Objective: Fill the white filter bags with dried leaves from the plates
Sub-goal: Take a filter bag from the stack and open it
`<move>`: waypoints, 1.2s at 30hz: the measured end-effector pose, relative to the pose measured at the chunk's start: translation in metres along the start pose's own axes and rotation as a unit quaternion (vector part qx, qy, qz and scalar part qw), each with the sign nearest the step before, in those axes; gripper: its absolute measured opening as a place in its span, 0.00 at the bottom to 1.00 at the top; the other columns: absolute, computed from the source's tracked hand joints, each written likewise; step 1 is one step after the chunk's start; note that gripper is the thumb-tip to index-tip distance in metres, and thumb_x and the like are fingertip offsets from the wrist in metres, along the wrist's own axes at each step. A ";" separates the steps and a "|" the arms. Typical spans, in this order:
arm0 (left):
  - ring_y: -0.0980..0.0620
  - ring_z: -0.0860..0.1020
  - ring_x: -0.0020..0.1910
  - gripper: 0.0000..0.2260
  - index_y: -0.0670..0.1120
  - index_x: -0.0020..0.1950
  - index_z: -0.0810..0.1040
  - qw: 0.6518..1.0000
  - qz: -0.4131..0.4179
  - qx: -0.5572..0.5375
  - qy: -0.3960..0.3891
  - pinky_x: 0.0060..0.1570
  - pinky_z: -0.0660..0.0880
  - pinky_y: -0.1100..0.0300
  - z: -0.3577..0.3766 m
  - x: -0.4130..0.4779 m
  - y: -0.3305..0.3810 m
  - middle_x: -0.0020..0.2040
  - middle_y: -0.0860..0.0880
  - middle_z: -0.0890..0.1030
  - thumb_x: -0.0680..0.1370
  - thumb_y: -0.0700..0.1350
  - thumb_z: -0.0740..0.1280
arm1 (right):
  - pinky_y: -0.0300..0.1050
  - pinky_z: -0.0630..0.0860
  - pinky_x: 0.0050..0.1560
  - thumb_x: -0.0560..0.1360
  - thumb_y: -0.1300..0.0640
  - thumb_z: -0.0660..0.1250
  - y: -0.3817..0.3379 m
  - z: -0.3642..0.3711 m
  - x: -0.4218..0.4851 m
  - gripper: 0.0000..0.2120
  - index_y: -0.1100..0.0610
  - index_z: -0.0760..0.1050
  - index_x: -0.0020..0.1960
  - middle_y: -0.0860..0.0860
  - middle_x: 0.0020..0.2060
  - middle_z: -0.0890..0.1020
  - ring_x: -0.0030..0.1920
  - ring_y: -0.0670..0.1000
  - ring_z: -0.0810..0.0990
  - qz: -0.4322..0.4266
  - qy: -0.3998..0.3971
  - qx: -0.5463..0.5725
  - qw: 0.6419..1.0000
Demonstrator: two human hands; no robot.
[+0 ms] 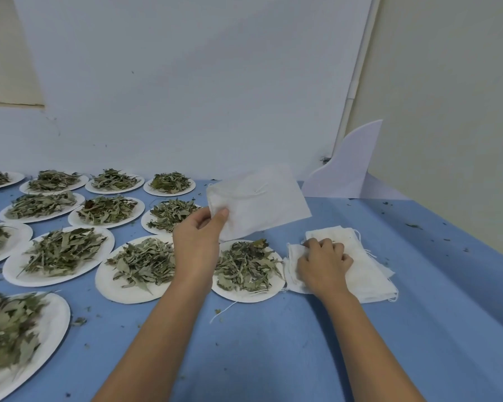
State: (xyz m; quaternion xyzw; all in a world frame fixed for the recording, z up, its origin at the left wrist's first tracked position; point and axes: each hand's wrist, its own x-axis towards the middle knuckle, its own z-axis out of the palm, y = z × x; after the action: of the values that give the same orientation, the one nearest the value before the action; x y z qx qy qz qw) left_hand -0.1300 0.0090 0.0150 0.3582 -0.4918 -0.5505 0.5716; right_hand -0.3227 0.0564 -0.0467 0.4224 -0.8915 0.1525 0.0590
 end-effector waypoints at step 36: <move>0.51 0.80 0.45 0.06 0.50 0.48 0.77 0.998 -0.053 -0.017 0.030 0.49 0.79 0.52 0.010 -0.002 -0.007 0.47 0.49 0.82 0.78 0.38 0.64 | 0.42 0.68 0.34 0.74 0.57 0.60 -0.017 -0.046 -0.005 0.09 0.57 0.77 0.39 0.53 0.36 0.78 0.38 0.55 0.76 -0.112 -0.095 0.029 0.989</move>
State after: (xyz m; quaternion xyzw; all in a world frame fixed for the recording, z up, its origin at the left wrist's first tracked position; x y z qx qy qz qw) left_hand -0.1411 0.0111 0.0101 0.3902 -0.4449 -0.5775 0.5624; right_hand -0.3074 0.0643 -0.0001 0.5337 -0.8353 0.1302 -0.0213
